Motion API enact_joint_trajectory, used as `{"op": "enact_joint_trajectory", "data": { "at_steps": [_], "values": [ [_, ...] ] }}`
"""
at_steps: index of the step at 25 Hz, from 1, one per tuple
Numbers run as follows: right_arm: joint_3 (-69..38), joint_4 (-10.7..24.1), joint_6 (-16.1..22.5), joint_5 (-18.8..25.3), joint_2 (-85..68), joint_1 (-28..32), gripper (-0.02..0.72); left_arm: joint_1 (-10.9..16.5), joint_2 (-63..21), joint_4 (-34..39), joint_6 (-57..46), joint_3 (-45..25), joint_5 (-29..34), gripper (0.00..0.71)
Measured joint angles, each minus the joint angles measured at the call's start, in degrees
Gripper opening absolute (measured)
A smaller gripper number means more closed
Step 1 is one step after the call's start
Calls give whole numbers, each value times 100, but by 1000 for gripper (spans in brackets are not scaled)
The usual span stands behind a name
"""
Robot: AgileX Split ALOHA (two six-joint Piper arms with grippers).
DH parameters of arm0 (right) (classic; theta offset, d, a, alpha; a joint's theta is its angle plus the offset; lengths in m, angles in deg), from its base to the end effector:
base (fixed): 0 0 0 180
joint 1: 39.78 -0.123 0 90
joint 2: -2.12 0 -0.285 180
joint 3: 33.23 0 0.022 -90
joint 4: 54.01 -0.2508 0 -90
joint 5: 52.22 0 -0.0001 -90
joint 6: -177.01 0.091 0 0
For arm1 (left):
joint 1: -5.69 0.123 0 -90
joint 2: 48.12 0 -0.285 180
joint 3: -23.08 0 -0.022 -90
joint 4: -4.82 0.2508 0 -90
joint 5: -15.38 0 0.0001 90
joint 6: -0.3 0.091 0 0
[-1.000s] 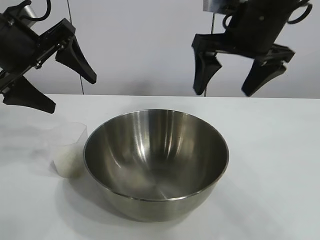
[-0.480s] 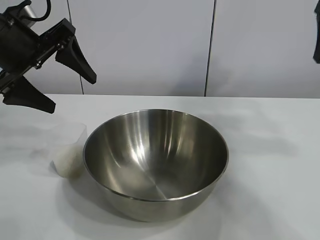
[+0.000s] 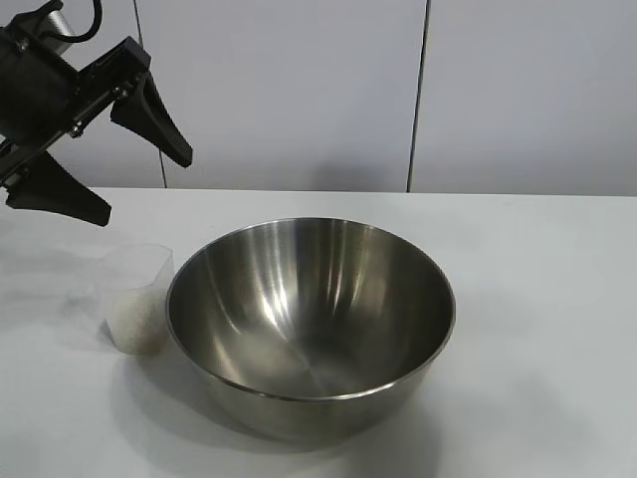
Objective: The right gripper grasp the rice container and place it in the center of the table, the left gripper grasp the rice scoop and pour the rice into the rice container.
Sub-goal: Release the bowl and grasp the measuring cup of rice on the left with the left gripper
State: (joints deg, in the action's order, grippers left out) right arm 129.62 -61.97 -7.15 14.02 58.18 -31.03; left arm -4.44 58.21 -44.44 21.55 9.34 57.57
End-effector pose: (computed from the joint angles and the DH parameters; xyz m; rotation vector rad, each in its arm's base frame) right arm 0.1337 -0.0089 0.3845 0.1079 2.4201 0.0776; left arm 0.3329 -0.1066 0.2216 -0.0264 2.6567 -0.8777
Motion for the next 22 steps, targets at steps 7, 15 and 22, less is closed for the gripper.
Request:
{"op": "enact_joint_trajectory", "data": {
  "at_steps": [7, 15, 22],
  "values": [
    [-2206, 94, 5, -243, -3290, 0, 641, 0, 0, 0, 0, 0, 0, 656],
    [-2758, 250, -12, 350, -4911, 0, 641, 0, 0, 0, 0, 0, -6, 656],
    [-3109, 282, -17, 113, -4857, -160, 641, 0, 0, 0, 0, 0, -20, 656]
  ]
}}
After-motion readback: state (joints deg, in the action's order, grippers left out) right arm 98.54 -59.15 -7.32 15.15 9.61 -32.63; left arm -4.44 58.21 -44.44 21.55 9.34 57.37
